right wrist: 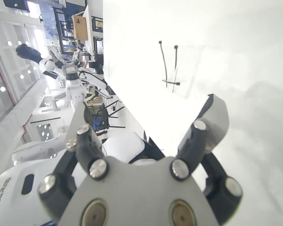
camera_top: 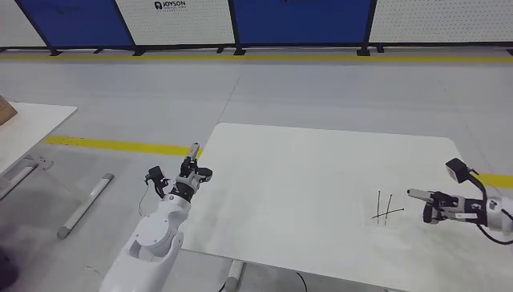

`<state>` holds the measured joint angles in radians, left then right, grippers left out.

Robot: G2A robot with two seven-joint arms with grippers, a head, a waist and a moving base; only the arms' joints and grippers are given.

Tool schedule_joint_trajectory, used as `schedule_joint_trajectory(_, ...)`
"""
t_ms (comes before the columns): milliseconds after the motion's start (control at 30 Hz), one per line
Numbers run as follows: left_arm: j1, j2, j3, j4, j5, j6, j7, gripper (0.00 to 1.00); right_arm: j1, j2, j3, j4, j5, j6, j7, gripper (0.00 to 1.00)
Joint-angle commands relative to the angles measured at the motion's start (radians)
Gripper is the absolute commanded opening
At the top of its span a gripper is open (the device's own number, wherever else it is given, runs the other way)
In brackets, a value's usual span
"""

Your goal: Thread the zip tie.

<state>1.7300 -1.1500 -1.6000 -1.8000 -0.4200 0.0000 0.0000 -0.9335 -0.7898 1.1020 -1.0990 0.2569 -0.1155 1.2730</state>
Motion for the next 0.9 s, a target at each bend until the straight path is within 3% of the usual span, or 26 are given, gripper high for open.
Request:
schedule_joint_trajectory(0, 0.0, 0.0, 0.0, 0.0, 0.0, 0.0, 0.0, 1.0, 0.022, -0.009, -0.022, 0.028, -0.003, 0.008, 0.013, 1.0)
schedule_joint_trajectory(67, 0.0, 0.0, 0.0, 0.0, 0.0, 0.0, 0.0, 1.0, 0.051, -0.021, -0.055, 0.053, -0.036, 0.022, 0.001, 1.0)
schedule_joint_trajectory(233, 0.0, 0.0, 0.0, 0.0, 0.0, 0.0, 0.0, 1.0, 0.091, -0.043, -0.104, 0.113, -0.046, -0.005, 0.037, 1.0)
schedule_joint_trajectory(700, 0.0, 0.0, 0.0, 0.0, 0.0, 0.0, 0.0, 1.0, 0.091, -0.043, -0.104, 0.113, -0.046, -0.005, 0.037, 1.0)
schedule_joint_trajectory(867, 0.0, 0.0, 0.0, 0.0, 0.0, 0.0, 0.0, 1.0, 0.078, -0.062, -0.151, 0.082, -0.076, 0.005, -0.021, 1.0)
